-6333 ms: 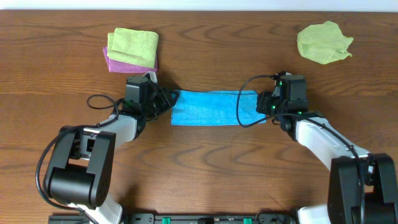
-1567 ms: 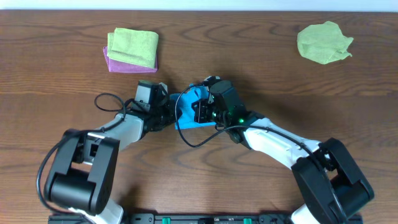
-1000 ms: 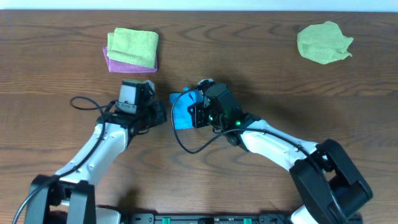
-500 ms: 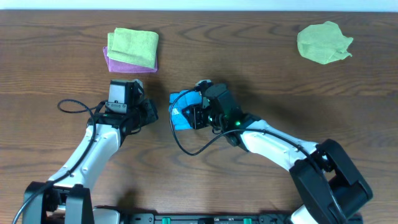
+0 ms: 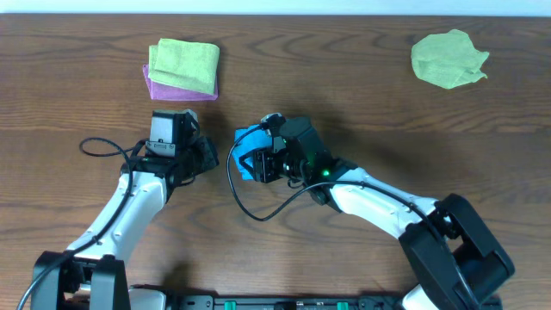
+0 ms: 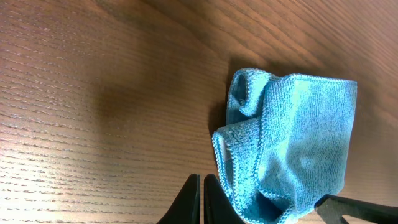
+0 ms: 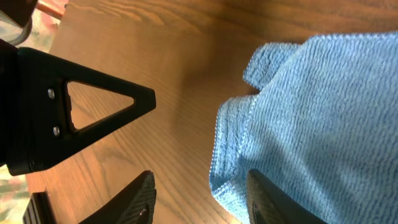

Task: Fold the cloth
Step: 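Press the folded end down and release, withdrawing the right gripper, then grasp the folded blue cloth's left edge with the left gripper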

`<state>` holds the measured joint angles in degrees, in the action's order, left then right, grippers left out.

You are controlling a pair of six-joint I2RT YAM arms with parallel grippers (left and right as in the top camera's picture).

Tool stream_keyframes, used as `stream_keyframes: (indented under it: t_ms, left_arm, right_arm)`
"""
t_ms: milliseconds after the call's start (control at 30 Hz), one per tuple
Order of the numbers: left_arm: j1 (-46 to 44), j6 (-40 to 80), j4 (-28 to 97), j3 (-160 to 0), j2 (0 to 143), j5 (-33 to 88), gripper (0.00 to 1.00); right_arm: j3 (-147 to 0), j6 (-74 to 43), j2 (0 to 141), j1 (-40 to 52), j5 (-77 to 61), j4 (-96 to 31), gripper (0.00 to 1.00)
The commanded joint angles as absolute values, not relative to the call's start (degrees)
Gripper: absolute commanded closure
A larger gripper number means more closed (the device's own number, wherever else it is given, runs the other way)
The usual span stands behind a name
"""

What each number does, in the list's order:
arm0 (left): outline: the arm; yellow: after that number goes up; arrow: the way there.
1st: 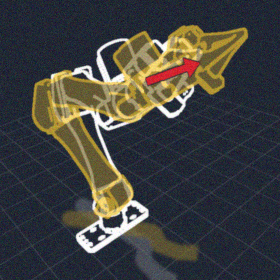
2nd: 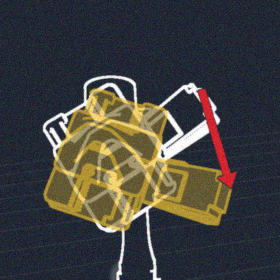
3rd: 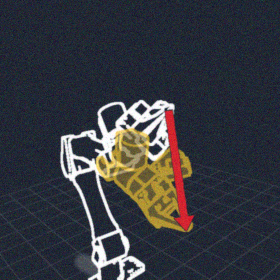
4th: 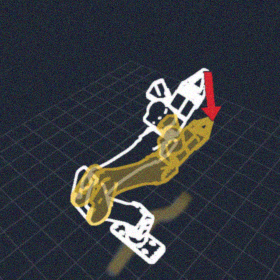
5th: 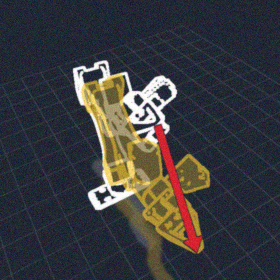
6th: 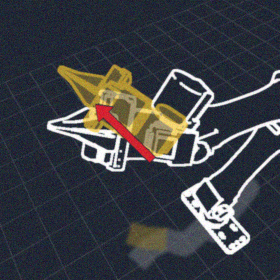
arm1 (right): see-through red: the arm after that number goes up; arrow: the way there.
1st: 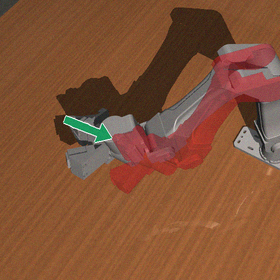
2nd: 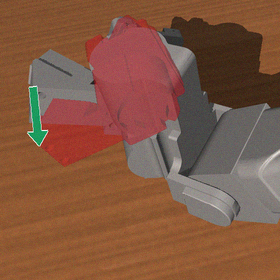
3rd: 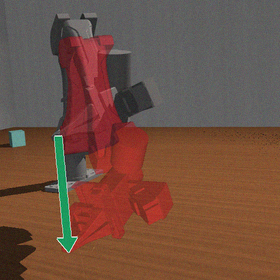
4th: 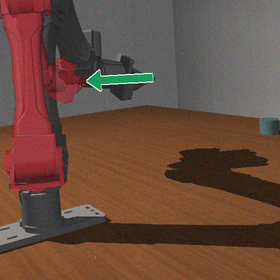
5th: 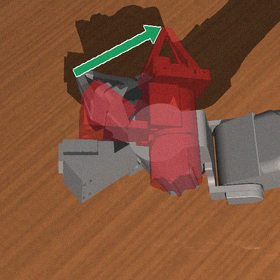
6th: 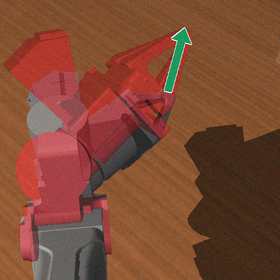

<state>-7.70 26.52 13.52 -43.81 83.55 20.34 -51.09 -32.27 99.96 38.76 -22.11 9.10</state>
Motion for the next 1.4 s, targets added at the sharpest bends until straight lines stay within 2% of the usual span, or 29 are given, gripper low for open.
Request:
stream_keyframes:
  t_ms: [0, 67, 133, 167, 233, 267, 333, 367, 700, 867, 1100, 1367]
  left_arm:
    - [-7.42, 25.54, 13.65, -44.86, 82.70, 19.57, 0.94]
    - [-7.40, 25.52, 13.69, -45.10, 82.70, 20.32, 0.88]
    - [-7.42, 25.52, 13.67, -45.30, 82.67, 21.80, 0.72]
    - [-7.40, 25.52, 13.72, -45.30, 82.59, 22.48, 0.59]
    - [-7.35, 25.78, 14.22, -45.30, 82.30, 24.10, 0.38]
    - [-7.31, 25.93, 14.68, -45.30, 82.00, 24.69, 0.23]
    - [-7.01, 26.04, 15.70, -45.30, 81.41, 25.69, 0.02]
    - [-6.90, 26.44, 16.19, -45.30, 81.10, 26.13, 0.05]
    - [-6.44, 32.47, 20.80, -43.83, 80.18, 34.50, 0.04]
    - [-7.68, 35.97, 19.09, -42.02, 80.18, 35.29, 0.05]
    - [-11.22, 40.71, 14.15, -39.57, 80.18, 35.48, 0.05]
    - [-13.17, 47.86, 3.90, -32.03, 80.18, 35.44, 0.05]
  right_arm:
    - [-52.53, -33.39, 100.47, 38.94, -22.90, 9.10, 0.55]
    - [-52.75, -33.39, 99.63, 37.89, -22.92, 9.23, 0.56]
    - [-53.08, -33.30, 97.60, 35.75, -22.83, 9.15, 0.48]
    - [-53.30, -33.06, 96.47, 34.52, -22.63, 8.69, 0.40]
    - [-53.71, -31.68, 93.49, 31.40, -21.82, 5.93, 0.31]
    - [-53.78, -30.41, 91.50, 29.34, -21.85, 3.62, 0.24]
    - [-53.78, -28.60, 87.99, 25.71, -21.89, -1.30, 0.07]
    - [-53.78, -27.20, 85.84, 23.55, -22.04, -4.54, 0.01]
    - [-53.76, -7.29, 64.12, 7.86, -22.52, -40.88, 0.01]
    - [-51.48, -0.97, 53.08, 1.76, -22.48, -51.57, 0.01]
    - [-45.71, -3.99, 37.87, -4.58, -25.54, -55.37, 0.01]
    - [-43.55, -11.14, 30.24, -4.86, -25.91, -57.95, 0.01]
